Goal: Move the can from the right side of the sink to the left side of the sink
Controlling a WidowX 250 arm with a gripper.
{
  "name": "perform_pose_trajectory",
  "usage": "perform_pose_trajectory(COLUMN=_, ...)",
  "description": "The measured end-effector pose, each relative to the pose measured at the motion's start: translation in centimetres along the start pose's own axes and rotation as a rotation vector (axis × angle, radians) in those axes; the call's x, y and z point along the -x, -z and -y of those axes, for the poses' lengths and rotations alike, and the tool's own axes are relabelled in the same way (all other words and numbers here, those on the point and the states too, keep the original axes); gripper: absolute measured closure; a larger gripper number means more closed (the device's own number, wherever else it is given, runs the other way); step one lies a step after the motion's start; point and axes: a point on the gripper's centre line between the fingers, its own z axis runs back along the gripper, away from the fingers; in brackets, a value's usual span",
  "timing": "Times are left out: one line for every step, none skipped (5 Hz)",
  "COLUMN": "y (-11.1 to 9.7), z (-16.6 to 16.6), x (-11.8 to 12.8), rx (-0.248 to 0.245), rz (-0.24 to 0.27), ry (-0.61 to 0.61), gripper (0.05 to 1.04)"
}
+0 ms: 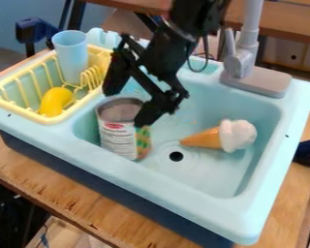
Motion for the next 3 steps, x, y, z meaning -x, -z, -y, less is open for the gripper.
perform_pose_trajectory(y=-0.9, z=0.5, x=0.8, rx=0.086, rz=0.106, ry=0.015, gripper=0.081)
perform_pose_trajectory(y=-2.7, z=1.1, x=2.5, rx=0.200, rz=0.247, ry=0.016, gripper=0.081)
perform_pose_trajectory(y=-3.1, z=1.8, x=3.1, rx=0.255, rz=0.290, ry=0.043, gripper=0.081)
